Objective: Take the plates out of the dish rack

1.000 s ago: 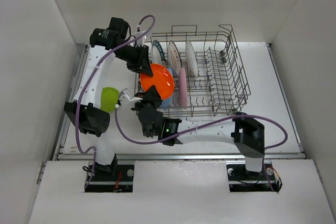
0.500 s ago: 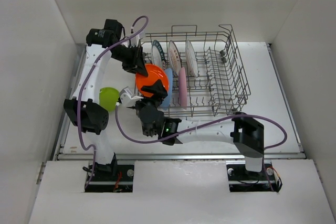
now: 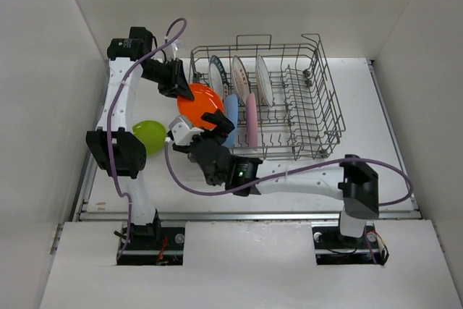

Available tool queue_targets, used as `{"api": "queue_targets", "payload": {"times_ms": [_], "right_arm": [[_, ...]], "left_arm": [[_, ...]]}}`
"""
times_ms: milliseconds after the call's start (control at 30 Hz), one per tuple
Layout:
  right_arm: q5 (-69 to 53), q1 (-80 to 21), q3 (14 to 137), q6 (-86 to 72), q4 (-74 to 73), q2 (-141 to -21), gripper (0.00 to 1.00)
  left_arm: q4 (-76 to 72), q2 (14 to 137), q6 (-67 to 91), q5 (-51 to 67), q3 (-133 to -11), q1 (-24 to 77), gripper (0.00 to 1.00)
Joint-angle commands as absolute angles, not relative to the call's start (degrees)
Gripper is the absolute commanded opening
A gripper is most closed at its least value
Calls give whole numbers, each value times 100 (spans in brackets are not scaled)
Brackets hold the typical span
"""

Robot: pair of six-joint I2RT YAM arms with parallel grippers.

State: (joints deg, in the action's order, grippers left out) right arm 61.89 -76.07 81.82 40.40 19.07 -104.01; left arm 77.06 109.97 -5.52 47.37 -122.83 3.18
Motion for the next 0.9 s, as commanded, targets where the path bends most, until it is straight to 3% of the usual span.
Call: {"api": "queue_targets", "payload": {"times_ms": [0, 333, 733, 867], "right_arm": [[4806, -7428, 8761, 2140, 78, -9669, 98], [2226, -6382, 8886, -245, -967, -8640, 98], [1995, -5151, 9062, -1370, -1397, -8420, 98], [1794, -4808, 9062, -1731, -1608, -8420, 98]], "left_arm": [[7638, 10662, -694, 4869, -12472, 290, 0], [7463, 10556, -694, 4597, -12524, 185, 0], [7181, 10293, -317, 4922, -12876, -500, 0], [6891, 10082, -45, 4975, -12693, -1333, 0]]}}
